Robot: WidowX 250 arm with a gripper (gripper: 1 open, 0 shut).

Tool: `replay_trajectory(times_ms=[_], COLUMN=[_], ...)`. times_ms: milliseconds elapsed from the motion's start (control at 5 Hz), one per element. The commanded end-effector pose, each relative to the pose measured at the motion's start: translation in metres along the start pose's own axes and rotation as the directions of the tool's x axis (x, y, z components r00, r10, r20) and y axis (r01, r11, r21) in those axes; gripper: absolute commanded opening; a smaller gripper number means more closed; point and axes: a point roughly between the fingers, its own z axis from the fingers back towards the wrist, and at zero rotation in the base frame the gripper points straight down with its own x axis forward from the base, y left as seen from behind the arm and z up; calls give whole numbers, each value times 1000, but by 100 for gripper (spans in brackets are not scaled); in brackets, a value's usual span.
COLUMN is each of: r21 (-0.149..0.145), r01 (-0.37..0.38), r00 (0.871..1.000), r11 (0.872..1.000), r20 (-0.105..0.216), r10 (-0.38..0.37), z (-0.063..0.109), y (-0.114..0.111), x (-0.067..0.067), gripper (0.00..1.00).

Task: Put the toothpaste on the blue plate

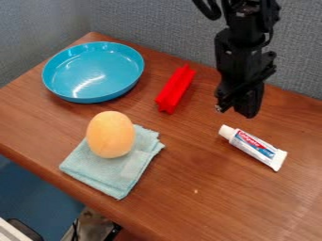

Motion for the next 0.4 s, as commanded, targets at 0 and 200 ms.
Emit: replay_trajectory(times_ms=[0, 200], r21=[-28, -29], r01=[8, 2], r00=[1000, 1000], r11=[1000, 1000], r20=[3, 3], r10=[-8, -1], z=[7, 2], y=[-7, -10], x=[-5, -4], gripper=[0, 0])
